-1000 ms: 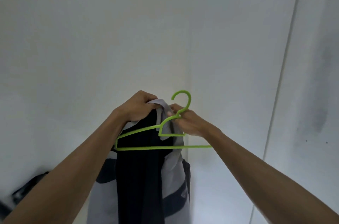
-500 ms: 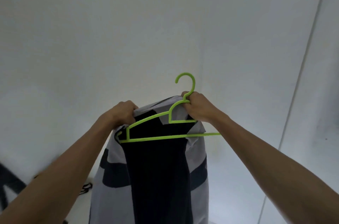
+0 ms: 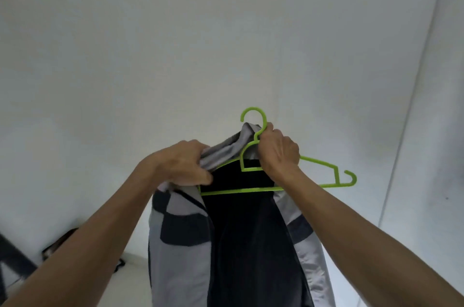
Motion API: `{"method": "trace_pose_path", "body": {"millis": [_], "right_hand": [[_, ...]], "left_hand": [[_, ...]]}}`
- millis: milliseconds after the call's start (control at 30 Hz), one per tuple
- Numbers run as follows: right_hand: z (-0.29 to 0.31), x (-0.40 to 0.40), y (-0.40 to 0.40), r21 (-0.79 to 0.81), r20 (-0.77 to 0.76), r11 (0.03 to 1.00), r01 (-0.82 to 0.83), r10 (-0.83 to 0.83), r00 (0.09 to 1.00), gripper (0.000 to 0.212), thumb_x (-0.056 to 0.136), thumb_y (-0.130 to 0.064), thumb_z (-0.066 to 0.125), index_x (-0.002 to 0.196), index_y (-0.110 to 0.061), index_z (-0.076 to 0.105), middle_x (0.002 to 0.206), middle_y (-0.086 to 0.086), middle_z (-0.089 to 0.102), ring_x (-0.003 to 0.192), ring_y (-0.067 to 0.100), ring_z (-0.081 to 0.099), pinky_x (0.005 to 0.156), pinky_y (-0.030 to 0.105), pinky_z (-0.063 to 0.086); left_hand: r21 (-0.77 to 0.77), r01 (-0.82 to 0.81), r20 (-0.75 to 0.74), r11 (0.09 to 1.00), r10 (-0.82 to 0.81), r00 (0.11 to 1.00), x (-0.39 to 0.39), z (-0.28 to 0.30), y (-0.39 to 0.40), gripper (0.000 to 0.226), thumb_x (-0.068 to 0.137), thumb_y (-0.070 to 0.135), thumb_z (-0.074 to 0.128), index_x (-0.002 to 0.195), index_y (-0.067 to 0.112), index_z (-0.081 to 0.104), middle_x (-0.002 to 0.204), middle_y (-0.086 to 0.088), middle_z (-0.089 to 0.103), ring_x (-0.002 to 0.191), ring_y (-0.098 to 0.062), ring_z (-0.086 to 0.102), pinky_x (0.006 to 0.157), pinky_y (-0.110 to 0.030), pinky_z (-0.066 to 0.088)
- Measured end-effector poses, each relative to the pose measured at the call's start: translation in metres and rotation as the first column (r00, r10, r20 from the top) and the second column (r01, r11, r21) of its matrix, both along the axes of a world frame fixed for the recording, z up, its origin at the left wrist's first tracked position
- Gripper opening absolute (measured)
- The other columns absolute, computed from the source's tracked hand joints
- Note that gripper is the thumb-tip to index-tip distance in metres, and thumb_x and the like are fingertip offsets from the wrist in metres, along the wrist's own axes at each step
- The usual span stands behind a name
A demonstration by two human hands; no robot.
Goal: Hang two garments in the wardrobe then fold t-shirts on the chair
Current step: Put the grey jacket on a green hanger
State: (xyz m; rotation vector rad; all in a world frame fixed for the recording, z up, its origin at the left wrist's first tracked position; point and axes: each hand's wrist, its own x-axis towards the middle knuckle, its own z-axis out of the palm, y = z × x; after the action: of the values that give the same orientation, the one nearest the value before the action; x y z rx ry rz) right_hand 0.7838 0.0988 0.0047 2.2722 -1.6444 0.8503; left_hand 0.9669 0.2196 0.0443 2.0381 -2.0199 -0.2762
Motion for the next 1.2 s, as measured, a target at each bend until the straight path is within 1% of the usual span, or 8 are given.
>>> {"method": "trace_pose_path", "body": {"millis": [133,267,400,567,667,767,1000,1200], "right_hand": [[0.011,0.008,0.008,0.052,0.118,0.996,-0.068,0.062,0.991,0.017,0.106,-0.024,0.036,0.111,-0.01,0.045,0.112,0.016,0.062,0.09,0.035,0.058,0.07,0.039,0.037],[0.019,0.007,0.016,0.21,0.215,0.966,-0.152,0.106,0.971,0.017,0.095,-0.027,0.054,0.101,-0.013,0.046,0.101,0.009,0.058,0.085,0.032,0.052,0.071,0.039,0.041],[0.037,-0.001,0.019,0.332,0.317,0.892,-0.306,0.2,0.927,0.019,0.081,-0.026,0.062,0.086,-0.011,0.052,0.08,0.003,0.052,0.077,0.028,0.055,0.061,0.032,0.044],[0.049,-0.038,0.012,0.657,0.604,0.36,-0.663,0.274,0.748,0.042,0.081,-0.055,0.068,0.097,-0.017,0.069,0.09,0.008,0.058,0.079,0.025,0.05,0.059,0.03,0.038],[0.037,-0.048,0.005,0.612,0.743,0.215,-0.761,0.171,0.647,0.032,0.08,-0.049,0.061,0.085,-0.018,0.067,0.086,0.01,0.055,0.073,0.027,0.05,0.055,0.026,0.034],[0.028,-0.047,0.005,0.631,0.723,0.268,-0.728,0.135,0.677,0.036,0.091,-0.023,0.048,0.056,-0.017,0.054,0.052,-0.002,0.043,0.043,0.014,0.04,0.044,0.02,0.029],[0.019,-0.047,-0.008,0.548,0.006,0.738,-0.393,0.466,0.885,0.009,0.086,-0.017,0.059,0.08,-0.01,0.059,0.062,0.002,0.057,0.049,0.019,0.053,0.047,0.029,0.047],[-0.004,-0.048,-0.018,0.618,0.064,0.716,-0.324,0.365,0.929,0.023,0.085,0.001,0.056,0.106,-0.006,0.065,0.095,0.016,0.068,0.067,0.03,0.073,0.054,0.037,0.063]], "left_hand": [[-0.047,-0.051,-0.313,0.998,0.034,0.949,-0.014,-0.01,-0.012,0.07,0.08,0.082,0.05,0.086,0.016,0.074,0.083,0.002,0.073,0.082,-0.022,0.071,0.068,-0.043,0.062],[-0.541,-0.098,-0.002,0.835,0.116,0.993,-0.003,-0.041,-0.043,0.048,0.095,0.067,0.036,0.11,0.028,0.06,0.118,0.009,0.058,0.115,-0.02,0.051,0.087,-0.042,0.048],[-0.48,-0.153,-0.153,0.864,0.089,0.984,-0.014,-0.049,-0.054,0.062,0.095,0.07,0.02,0.076,0.024,0.057,0.082,0.003,0.064,0.081,-0.024,0.06,0.072,-0.037,0.047],[-0.564,-0.227,-0.344,0.794,0.024,0.939,0.001,-0.042,-0.063,0.077,0.089,0.08,0.026,0.044,0.018,0.038,0.047,0.006,0.048,0.054,-0.021,0.046,0.06,-0.035,0.038],[-0.578,-0.179,-0.359,0.796,-0.051,0.932,0.007,-0.033,-0.065,0.076,0.083,0.08,0.027,0.039,0.019,0.03,0.035,0.007,0.034,0.046,-0.018,0.032,0.054,-0.033,0.03],[-0.584,-0.153,-0.348,0.798,-0.076,0.934,0.007,-0.031,-0.065,0.075,0.078,0.085,0.025,0.041,0.019,0.025,0.034,0.006,0.03,0.046,-0.018,0.026,0.052,-0.033,0.026],[-0.587,-0.144,-0.317,0.797,-0.063,0.946,-0.001,-0.033,-0.066,0.074,0.077,0.086,0.025,0.047,0.018,0.021,0.036,0.005,0.026,0.045,-0.016,0.024,0.053,-0.031,0.026],[-0.58,-0.136,-0.273,0.803,-0.034,0.961,-0.002,-0.031,-0.062,0.079,0.085,0.084,0.03,0.044,0.018,0.02,0.036,0.005,0.025,0.044,-0.016,0.023,0.053,-0.032,0.026]]}}
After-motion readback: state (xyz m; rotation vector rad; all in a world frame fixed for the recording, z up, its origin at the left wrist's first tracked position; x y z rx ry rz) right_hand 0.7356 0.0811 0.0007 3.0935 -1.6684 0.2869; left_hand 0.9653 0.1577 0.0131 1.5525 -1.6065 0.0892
